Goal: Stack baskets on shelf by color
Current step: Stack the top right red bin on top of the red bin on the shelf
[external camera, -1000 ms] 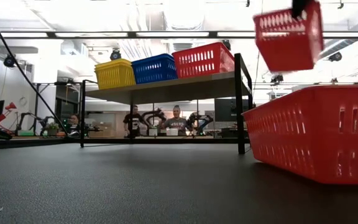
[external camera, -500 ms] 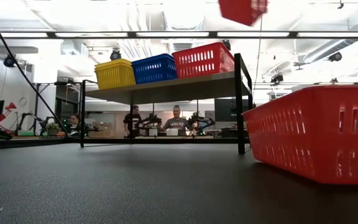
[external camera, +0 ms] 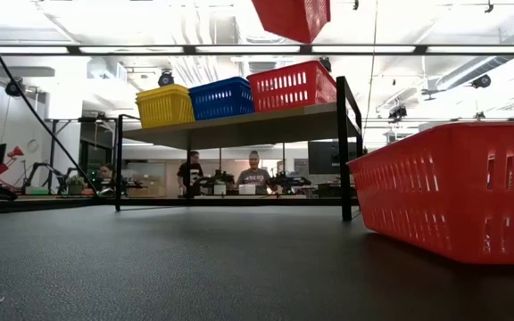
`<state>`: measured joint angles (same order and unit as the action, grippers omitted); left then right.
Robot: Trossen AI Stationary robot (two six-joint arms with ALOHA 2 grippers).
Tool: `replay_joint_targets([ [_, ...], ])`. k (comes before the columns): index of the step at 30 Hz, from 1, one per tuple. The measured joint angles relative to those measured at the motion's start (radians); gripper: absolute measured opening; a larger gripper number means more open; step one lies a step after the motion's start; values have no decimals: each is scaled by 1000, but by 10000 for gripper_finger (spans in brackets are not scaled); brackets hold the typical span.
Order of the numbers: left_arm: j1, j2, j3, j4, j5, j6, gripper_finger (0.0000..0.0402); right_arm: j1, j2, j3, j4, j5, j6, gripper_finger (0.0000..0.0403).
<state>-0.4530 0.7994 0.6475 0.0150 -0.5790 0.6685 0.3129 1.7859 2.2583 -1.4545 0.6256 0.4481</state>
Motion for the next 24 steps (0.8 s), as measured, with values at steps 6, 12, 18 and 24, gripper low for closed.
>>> replay_joint_targets([
  [6,0,-22,0,-27,-1,-8,109,-39,110,87,-118,-82,45,9],
  [12,0,-30,-4,-27,-2,-8,109,-89,144,89,-116,-178,71,9],
  [18,0,-32,-4,-26,-2,-7,109,-146,138,89,-117,-215,125,9],
  [24,0,-30,-4,-26,-2,-7,109,-183,136,85,-116,-304,118,9],
])
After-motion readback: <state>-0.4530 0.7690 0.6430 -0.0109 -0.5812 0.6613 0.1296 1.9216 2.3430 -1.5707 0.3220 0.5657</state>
